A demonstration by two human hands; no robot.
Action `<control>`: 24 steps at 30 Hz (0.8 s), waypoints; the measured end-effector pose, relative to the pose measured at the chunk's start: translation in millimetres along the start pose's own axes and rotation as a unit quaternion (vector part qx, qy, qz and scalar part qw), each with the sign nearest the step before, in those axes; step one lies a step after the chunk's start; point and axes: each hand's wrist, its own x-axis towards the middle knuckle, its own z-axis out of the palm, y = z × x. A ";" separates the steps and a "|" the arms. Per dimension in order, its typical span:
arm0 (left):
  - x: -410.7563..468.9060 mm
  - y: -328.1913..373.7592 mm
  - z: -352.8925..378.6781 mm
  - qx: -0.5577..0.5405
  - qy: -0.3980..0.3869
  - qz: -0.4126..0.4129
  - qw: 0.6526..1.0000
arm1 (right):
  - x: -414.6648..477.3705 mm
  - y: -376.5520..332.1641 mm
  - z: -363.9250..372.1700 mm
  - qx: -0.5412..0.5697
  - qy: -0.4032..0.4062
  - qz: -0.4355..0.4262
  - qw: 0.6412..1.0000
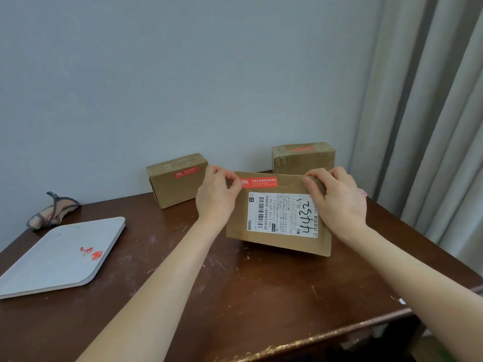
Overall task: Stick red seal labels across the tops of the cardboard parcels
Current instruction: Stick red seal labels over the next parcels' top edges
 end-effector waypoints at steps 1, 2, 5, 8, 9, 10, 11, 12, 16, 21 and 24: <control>-0.6 0.3 -0.7 -0.001 0.000 0.001 1.000 | 0.0 0.0 0.2 0.004 0.000 -0.001 1.000; -1.2 0.3 -1.3 -0.001 -0.001 0.001 1.000 | 0.2 0.0 0.4 0.008 0.000 -0.001 1.000; -2.8 -0.2 -2.6 -0.003 -0.003 0.000 1.000 | 1.1 0.6 1.4 0.014 -0.003 0.000 1.000; -4.3 -0.6 -2.7 -0.008 -0.002 0.000 1.000 | 1.4 0.0 1.9 0.022 -0.002 0.003 1.000; -4.7 -0.6 -2.5 -0.008 -0.001 -0.001 1.000 | 1.8 -0.1 2.0 0.026 0.000 0.003 1.000; -5.3 -0.5 -2.5 -0.011 -0.001 -0.003 1.000 | 2.2 -0.1 2.0 0.029 -0.001 0.003 1.000; -5.7 -0.3 -2.3 -0.014 -0.001 -0.005 1.000 | 3.1 0.0 2.0 0.032 -0.002 0.003 0.999; -6.4 0.0 -2.2 -0.019 -0.003 -0.005 1.000 | 3.8 0.6 1.7 0.037 -0.004 0.002 0.999; -9.2 2.5 -0.1 -0.036 -0.012 0.000 0.999 | 4.1 4.4 -1.6 0.044 -0.003 0.003 0.999; -11.5 4.4 -1.2 -0.054 -0.026 0.001 0.998 | 2.0 4.8 -3.2 0.034 0.000 -0.001 0.999; -13.7 4.6 -3.5 -0.059 -0.034 -0.002 0.998 | 0.2 5.7 -3.4 0.033 0.002 -0.005 0.999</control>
